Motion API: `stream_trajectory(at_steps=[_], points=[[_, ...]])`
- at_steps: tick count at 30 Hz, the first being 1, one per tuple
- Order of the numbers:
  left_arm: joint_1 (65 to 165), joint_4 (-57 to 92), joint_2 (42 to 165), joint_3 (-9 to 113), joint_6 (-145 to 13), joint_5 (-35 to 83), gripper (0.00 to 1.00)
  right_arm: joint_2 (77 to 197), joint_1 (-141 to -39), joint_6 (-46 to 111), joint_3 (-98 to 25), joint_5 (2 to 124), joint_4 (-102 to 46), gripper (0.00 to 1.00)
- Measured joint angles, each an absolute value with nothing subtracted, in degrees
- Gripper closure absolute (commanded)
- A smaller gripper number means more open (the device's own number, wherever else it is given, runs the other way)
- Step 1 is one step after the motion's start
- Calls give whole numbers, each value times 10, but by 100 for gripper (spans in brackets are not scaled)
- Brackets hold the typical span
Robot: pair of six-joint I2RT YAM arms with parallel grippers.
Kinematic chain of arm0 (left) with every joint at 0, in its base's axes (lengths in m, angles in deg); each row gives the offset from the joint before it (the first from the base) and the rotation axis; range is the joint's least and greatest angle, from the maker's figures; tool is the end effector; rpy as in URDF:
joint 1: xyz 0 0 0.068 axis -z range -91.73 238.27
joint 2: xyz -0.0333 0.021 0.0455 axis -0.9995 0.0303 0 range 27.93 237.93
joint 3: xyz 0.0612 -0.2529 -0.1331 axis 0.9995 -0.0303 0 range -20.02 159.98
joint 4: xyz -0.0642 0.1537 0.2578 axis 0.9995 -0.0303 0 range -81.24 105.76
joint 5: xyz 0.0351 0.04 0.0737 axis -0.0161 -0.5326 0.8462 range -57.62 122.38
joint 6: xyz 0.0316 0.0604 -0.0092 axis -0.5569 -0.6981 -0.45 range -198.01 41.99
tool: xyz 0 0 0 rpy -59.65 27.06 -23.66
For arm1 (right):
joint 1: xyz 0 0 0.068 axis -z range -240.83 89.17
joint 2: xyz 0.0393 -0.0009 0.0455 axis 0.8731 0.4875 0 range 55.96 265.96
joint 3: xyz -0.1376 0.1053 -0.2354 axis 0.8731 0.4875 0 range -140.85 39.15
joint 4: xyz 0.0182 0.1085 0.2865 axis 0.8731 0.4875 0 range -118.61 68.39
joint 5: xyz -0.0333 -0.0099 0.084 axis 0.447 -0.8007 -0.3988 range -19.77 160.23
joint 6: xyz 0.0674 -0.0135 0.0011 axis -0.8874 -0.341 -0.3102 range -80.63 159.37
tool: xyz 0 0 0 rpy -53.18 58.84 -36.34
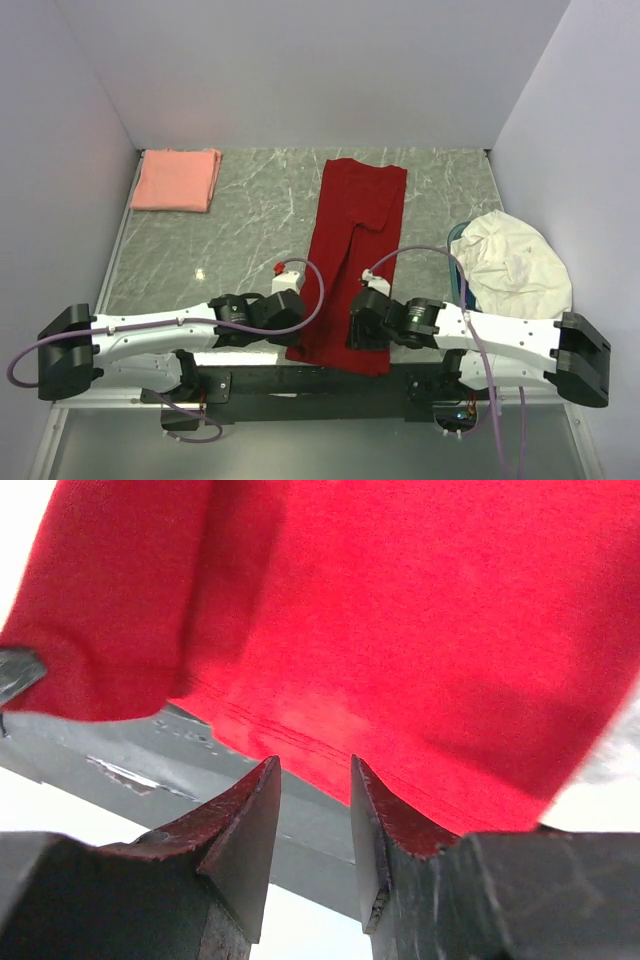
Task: Fold and stack the t-shirts
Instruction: Fold the tshirt
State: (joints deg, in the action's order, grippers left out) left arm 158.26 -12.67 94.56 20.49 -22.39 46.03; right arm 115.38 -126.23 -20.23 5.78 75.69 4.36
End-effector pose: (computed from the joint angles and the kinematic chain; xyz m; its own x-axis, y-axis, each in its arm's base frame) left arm 0.1051 -0.2502 0.1948 -0.8723 0.0517 -0.4863 0.2592 0.8921 -0.3701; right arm 0.1012 0.2083 0.1724 -0.9437 0.0011 -0.3308 -0.1401 0.9046 0.4026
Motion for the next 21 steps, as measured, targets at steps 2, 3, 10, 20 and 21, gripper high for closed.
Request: stream_trajectory(at_steps=[2,3,10,20,21], points=[[1577,-133,936,191,-217,461,99,1174,-1266,-199,50,752,31,58],[1575,-136,933,185,-215,462,99,1185,-1271,-197,46,750,24,58],[1567,-141,916,169,-211,462,99,1249,-1317,-195,3,752,6,56],[1563,-140,914,167,-211,461,99,1320,-1347,-195,-7,751,-5,55],[1563,-140,914,167,-211,460,99,1323,-1348,-195,-7,751,-6,55]])
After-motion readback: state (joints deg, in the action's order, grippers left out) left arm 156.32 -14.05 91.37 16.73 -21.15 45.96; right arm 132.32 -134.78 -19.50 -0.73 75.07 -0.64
